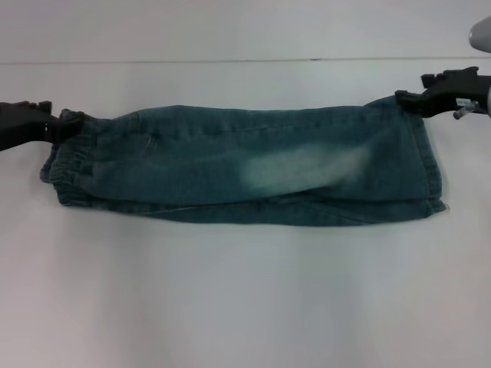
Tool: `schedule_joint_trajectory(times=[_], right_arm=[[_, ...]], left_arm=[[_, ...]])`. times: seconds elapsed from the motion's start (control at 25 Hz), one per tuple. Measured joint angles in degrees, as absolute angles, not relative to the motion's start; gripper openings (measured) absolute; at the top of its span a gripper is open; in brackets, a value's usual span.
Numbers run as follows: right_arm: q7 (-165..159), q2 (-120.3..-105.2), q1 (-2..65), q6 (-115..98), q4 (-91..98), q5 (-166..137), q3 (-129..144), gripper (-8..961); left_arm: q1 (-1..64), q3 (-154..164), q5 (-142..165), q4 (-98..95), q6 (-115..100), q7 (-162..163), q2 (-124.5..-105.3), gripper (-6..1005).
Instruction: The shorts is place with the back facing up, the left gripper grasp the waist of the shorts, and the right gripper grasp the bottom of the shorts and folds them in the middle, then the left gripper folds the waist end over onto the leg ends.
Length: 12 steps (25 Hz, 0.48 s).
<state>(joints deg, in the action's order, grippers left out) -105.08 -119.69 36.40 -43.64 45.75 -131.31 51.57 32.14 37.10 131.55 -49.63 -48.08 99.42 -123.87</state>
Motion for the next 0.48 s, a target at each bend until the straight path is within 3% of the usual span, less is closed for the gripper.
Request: schedule_joint_trajectory(times=[0.16, 0.24, 0.48], right_arm=[[-105.09, -119.89, 34.37, -46.97, 49.66, -130.35, 51.47, 485], [-104.83, -119.88, 33.1, -48.96, 51.78, -128.86, 51.52, 725], [-100.79, -119.91, 29.12, -54.3, 57.14, -121.79, 52.35, 730]], left_arm=[[30.66, 37.21, 129.63, -52.54, -49.87, 99.43, -123.95, 632], [29.48, 37.06, 127.46, -54.6, -52.14, 99.36, -123.97, 712], [25.39, 36.86, 122.38, -59.33, -58.65, 98.1, -123.99, 877]])
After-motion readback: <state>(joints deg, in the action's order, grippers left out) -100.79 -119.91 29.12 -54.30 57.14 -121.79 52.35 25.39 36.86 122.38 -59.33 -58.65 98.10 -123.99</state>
